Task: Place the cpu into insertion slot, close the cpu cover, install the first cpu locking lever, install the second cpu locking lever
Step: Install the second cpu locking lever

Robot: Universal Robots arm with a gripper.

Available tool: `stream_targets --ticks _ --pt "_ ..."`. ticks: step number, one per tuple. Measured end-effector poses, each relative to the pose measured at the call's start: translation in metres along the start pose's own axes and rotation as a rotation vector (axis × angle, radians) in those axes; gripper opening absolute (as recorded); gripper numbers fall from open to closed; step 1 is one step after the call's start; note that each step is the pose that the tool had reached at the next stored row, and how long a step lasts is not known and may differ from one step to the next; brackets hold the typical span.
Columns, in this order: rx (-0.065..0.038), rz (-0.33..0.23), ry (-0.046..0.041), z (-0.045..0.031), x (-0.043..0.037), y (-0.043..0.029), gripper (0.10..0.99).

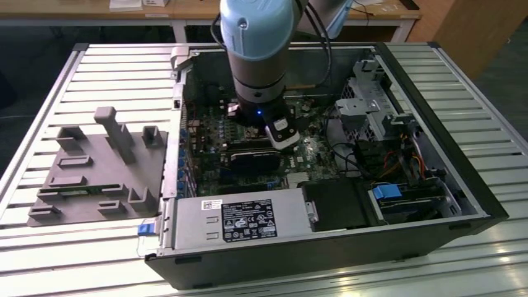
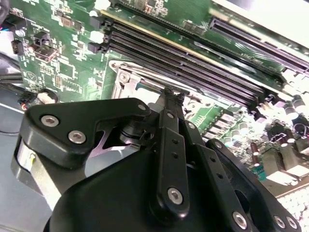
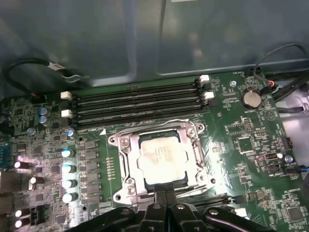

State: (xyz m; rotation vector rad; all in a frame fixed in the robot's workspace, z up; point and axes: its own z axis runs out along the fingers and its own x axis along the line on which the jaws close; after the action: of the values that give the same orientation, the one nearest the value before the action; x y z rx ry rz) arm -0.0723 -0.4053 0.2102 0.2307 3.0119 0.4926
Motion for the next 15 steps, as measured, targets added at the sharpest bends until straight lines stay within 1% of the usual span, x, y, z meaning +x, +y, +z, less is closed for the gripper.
stream_targets --ticks 2,3,5,8,10,14,15 --pt "0.003 0.0 -0.0005 0.0006 -0.0004 0.0018 0.106" --pt "0.006 0.0 -0.0009 0.0011 -0.0004 0.0033 0.106" --pt "0.016 -0.001 -0.0023 0.0025 0.0001 0.0073 0.106" --pt "0.033 -0.003 -0.0046 0.0043 0.0009 0.0129 0.106" --pt "0.048 -0.004 -0.0069 0.0054 0.0013 0.0161 0.106" --pt "0.091 -0.008 -0.0129 0.0069 0.0017 0.0207 0.106" --pt "0.099 -0.009 -0.0141 0.0076 0.0019 0.0225 0.106"
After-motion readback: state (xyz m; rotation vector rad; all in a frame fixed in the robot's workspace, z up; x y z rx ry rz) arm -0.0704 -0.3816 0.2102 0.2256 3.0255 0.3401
